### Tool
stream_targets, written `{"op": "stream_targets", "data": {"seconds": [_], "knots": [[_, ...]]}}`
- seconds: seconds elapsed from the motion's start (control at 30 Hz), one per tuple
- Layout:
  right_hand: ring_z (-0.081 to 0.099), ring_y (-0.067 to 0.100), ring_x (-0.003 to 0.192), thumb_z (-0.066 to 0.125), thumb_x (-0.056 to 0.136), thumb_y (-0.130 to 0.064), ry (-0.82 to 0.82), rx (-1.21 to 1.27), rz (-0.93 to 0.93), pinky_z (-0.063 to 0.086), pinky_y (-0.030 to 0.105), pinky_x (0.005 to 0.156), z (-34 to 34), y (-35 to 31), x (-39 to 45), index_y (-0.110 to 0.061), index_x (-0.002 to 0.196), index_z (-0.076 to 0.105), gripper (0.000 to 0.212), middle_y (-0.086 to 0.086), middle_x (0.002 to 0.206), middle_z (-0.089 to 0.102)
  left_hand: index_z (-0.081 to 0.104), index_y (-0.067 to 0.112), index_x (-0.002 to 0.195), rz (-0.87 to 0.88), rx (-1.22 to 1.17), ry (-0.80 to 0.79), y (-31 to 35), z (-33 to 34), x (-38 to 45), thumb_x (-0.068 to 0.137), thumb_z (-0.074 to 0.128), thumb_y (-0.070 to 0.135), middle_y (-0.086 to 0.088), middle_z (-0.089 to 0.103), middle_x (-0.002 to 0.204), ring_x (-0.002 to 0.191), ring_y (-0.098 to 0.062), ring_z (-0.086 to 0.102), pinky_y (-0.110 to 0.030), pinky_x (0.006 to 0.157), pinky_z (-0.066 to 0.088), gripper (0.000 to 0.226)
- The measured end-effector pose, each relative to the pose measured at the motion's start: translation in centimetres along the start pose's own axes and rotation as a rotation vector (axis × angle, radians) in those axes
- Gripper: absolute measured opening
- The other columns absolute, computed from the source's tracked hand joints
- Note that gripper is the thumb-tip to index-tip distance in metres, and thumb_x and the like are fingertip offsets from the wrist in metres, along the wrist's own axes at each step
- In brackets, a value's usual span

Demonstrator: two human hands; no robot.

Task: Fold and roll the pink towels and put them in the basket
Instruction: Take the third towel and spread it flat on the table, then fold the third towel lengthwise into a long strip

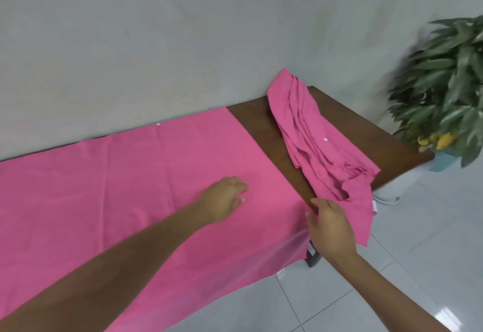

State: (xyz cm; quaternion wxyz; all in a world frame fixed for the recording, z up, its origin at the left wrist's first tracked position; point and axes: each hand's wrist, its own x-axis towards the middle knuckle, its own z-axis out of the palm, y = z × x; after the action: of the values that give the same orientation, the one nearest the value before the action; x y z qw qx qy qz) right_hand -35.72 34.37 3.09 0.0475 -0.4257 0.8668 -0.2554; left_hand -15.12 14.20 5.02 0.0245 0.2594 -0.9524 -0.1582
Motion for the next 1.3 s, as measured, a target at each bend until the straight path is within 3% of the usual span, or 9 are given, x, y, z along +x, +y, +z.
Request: {"op": "stream_targets", "data": {"seconds": [0.3,0.53,0.6,0.67,0.8,0.87,0.93,1.1,1.3], "knots": [[0.055,0.028,0.104,0.074,0.088,-0.023,-0.046,0.157,0.146,0.049,0.041,0.087,0.8,1.6,2.7,-0.012,0.110,0.069,0.025,0.006,0.104,0.066,0.057,0.009,0.134,0.075,0.111,-0.154,1.8,-1.1,13.2,0.093,0.049,-0.001,-0.014,0.048,0.135,0.112,-0.035,0.057,-0.046,0.095,0.048,0.043],[0.049,0.026,0.106,0.079,0.083,-0.033,-0.100,0.060,0.199,0.046,0.039,0.087,0.4,1.8,3.2,-0.015,0.104,0.066,0.031,0.004,0.107,0.058,0.047,0.022,0.146,0.049,0.350,-0.131,-0.3,-1.4,19.6,0.098,0.043,0.053,-0.003,0.041,0.154,0.142,-0.029,0.036,-0.041,0.114,0.029,0.057],[0.048,0.025,0.107,0.079,0.082,-0.034,-0.122,0.051,0.210,0.046,0.039,0.089,0.4,1.9,3.5,-0.017,0.103,0.068,0.029,0.003,0.108,0.057,0.052,0.019,0.126,0.031,0.395,-0.132,-1.3,-1.6,20.8,0.089,0.037,0.056,-0.010,0.057,0.126,0.116,-0.036,0.054,-0.040,0.088,0.044,0.055],[0.046,0.024,0.108,0.079,0.082,-0.035,-0.152,0.041,0.223,0.045,0.039,0.090,0.2,1.9,3.7,-0.019,0.100,0.069,0.026,0.002,0.108,0.055,0.052,0.018,0.119,-0.001,0.422,-0.142,-1.8,-2.2,21.9,0.092,0.042,0.046,0.005,0.050,0.098,0.084,-0.014,0.052,-0.027,0.071,0.042,0.040],[0.042,0.023,0.106,0.078,0.084,-0.035,-0.208,0.022,0.245,0.045,0.037,0.091,0.1,2.0,3.8,-0.020,0.091,0.071,0.018,0.000,0.103,0.050,0.040,0.017,0.150,-0.047,0.355,-0.125,-1.8,-2.9,22.9,0.104,0.042,0.038,0.017,0.053,0.114,0.079,0.000,0.034,-0.013,0.068,0.024,0.051],[0.041,0.023,0.105,0.077,0.085,-0.034,-0.216,0.014,0.249,0.044,0.038,0.091,0.2,1.8,3.7,-0.019,0.088,0.070,0.017,0.001,0.103,0.050,0.051,0.013,0.136,-0.005,0.422,-0.181,-2.3,-3.2,22.8,0.102,0.045,0.025,-0.004,0.052,0.136,0.097,-0.013,0.044,-0.019,0.079,0.034,0.036],[0.040,0.024,0.102,0.075,0.086,-0.032,-0.188,0.005,0.245,0.044,0.039,0.089,0.2,1.4,3.4,-0.019,0.085,0.065,0.016,0.001,0.101,0.051,0.053,0.009,0.108,-0.039,0.413,-0.257,-2.3,-3.7,22.0,0.097,0.052,0.012,-0.013,0.054,0.120,0.093,-0.026,0.056,-0.036,0.081,0.049,0.012],[0.052,0.022,0.083,0.066,0.093,-0.031,-0.052,0.126,0.259,0.048,0.041,0.074,0.4,-0.4,1.5,-0.024,0.082,0.051,0.019,-0.002,0.085,0.060,0.039,0.016,0.091,0.104,0.364,-0.192,-4.1,-5.1,19.4,0.096,0.051,0.017,-0.004,0.050,0.087,0.075,-0.025,0.055,-0.041,0.065,0.048,0.013],[0.061,0.016,0.070,0.055,0.100,-0.033,0.006,0.231,0.322,0.052,0.039,0.063,0.6,-4.4,-1.3,-0.025,0.089,0.042,0.018,-0.004,0.078,0.062,0.042,0.018,0.089,0.236,0.326,-0.100,-7.2,-8.2,16.8,0.097,0.055,0.023,0.001,0.044,0.090,0.074,-0.022,0.049,-0.031,0.059,0.029,0.016]]}}
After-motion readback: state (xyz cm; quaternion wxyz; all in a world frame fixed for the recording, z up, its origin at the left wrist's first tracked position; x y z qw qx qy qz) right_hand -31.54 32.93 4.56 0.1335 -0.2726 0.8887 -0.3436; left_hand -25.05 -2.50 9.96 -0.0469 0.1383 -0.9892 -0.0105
